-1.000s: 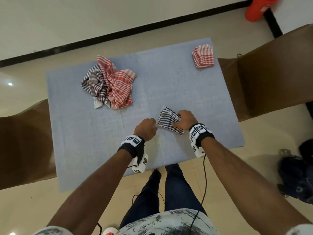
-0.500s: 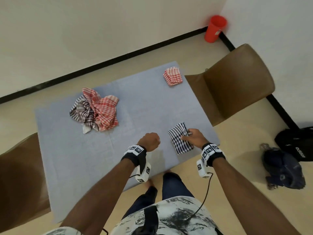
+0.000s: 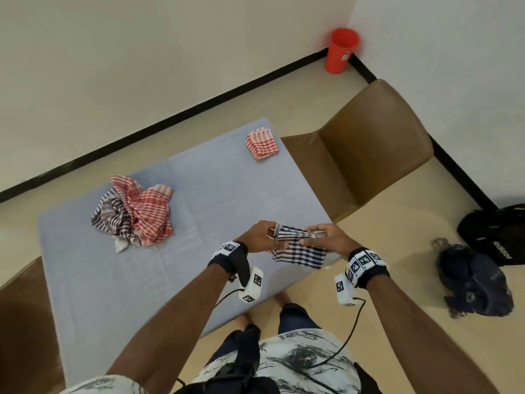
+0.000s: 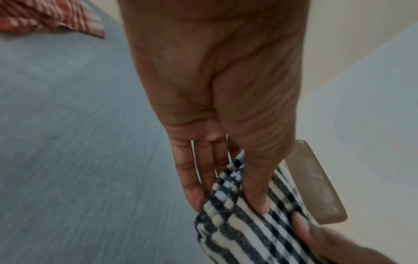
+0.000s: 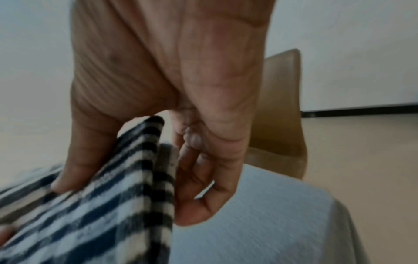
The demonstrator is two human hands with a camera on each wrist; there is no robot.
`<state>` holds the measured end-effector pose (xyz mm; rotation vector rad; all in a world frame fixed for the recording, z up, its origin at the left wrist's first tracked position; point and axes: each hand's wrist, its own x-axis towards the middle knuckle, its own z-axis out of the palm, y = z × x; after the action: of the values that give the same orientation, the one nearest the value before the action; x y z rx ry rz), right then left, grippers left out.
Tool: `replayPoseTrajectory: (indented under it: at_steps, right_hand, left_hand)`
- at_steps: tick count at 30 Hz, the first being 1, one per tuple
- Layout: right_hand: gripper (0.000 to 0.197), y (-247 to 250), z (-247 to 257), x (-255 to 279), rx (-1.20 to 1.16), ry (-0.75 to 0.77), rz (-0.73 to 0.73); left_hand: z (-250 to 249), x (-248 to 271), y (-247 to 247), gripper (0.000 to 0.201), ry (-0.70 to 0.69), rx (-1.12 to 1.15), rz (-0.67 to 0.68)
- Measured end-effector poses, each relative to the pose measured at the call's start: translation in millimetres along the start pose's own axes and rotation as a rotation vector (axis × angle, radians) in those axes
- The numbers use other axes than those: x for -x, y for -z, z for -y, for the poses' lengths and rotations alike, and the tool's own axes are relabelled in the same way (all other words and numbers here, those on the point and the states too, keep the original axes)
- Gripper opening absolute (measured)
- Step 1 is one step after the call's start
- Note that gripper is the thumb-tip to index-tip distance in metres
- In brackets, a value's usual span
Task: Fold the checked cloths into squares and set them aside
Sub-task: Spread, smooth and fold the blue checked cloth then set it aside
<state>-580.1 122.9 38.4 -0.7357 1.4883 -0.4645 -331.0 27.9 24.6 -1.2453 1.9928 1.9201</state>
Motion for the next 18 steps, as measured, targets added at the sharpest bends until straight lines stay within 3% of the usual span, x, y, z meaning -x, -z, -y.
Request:
replayPoseTrajectory:
  at_steps: [4,10,13,18]
  right_hand:
    - [0.049,13,-24,-3,-0.227,-0.182,0.047]
    - [0.048,23,-54,-23,-0.439,-0.19,-0.053]
    - [0.048,30,-62,-34,-0.348,-0.182,-0.179]
    - [0.043,41,-78,-56,0.011,-0.146,-0.412]
  left_hand:
    - [0,0,-18,0.043,0.113,0.279,-0.042]
    - [19,-13,-60,0.044,0.302,0.528,-0.187]
    - [21,-26,-80,0.041,0.39,0.481,-0.287]
    - [27,-52,-108,0.041,0.472,0.36,-0.318]
